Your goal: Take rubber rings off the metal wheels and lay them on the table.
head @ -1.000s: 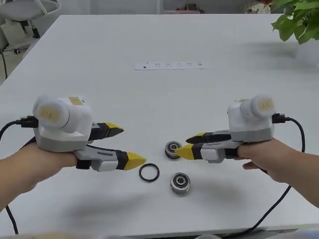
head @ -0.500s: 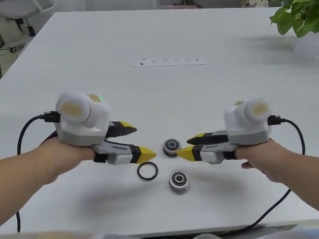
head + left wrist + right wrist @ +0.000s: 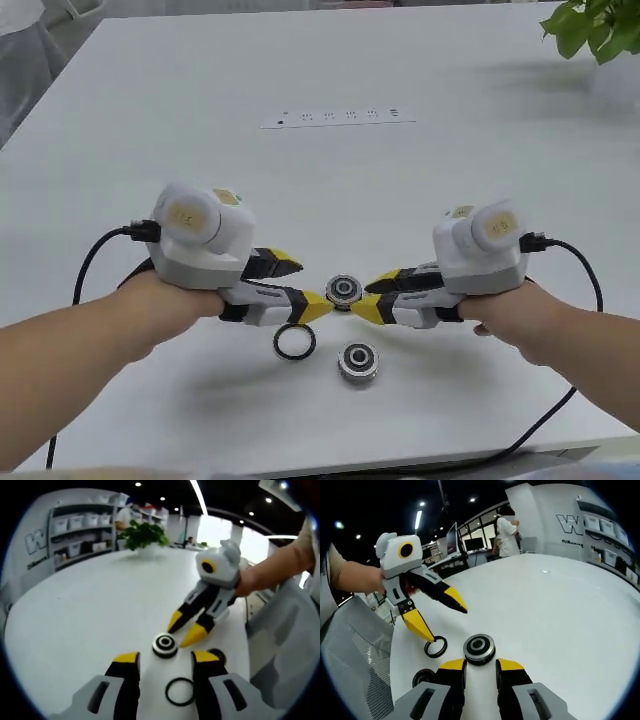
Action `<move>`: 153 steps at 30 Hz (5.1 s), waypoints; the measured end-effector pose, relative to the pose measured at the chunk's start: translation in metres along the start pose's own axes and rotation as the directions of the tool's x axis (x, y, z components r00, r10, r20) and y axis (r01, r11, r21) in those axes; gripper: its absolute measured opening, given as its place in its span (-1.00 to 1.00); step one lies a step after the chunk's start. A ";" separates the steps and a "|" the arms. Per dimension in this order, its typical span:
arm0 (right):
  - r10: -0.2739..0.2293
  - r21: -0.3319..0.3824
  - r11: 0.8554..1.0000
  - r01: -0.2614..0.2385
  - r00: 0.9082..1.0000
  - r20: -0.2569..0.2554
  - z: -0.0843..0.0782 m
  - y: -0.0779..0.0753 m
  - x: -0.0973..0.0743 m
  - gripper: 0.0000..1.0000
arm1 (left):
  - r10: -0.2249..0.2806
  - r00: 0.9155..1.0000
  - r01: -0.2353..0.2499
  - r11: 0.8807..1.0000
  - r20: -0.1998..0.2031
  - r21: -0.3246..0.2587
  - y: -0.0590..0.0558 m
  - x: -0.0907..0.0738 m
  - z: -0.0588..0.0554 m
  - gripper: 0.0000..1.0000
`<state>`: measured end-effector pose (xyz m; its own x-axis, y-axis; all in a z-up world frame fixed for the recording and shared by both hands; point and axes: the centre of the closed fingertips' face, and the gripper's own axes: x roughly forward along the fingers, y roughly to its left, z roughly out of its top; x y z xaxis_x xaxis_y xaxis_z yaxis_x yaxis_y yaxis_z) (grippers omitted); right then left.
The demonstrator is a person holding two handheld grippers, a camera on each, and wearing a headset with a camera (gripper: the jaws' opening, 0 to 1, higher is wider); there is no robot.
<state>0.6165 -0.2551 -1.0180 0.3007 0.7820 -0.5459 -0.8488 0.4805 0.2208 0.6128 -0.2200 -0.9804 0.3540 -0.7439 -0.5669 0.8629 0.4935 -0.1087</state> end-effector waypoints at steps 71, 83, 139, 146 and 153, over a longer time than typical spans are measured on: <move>-0.029 0.433 0.899 -0.070 0.976 0.217 0.013 -0.002 -0.012 -1.00 | 0.109 0.991 -0.101 0.989 -0.075 0.110 0.003 0.040 -0.001 -0.75; -0.003 0.437 0.894 -0.102 0.973 0.231 0.018 0.004 -0.010 -1.00 | 0.131 0.988 -0.122 0.987 -0.079 0.109 0.002 0.040 -0.001 -0.75; 0.038 0.450 0.879 -0.155 0.965 0.258 0.034 0.020 -0.022 -1.00 | 0.036 0.999 -0.039 0.994 0.024 0.105 -0.016 -0.009 0.015 -0.29; 0.038 0.452 0.876 -0.166 0.960 0.278 0.042 0.019 -0.026 -1.00 | 0.039 0.998 -0.043 0.995 0.053 0.087 -0.017 -0.028 0.017 -0.16; 0.046 0.447 0.877 -0.175 0.957 0.286 0.045 0.022 -0.028 -1.00 | 0.039 0.995 -0.045 0.996 0.088 0.072 -0.018 -0.047 0.021 -0.02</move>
<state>0.6090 -0.2481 -0.9613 0.3735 0.8839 -0.2816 -0.6027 0.4620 0.6506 0.5882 -0.2030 -0.9347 0.4178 -0.7609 -0.4964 0.8696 0.4932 -0.0242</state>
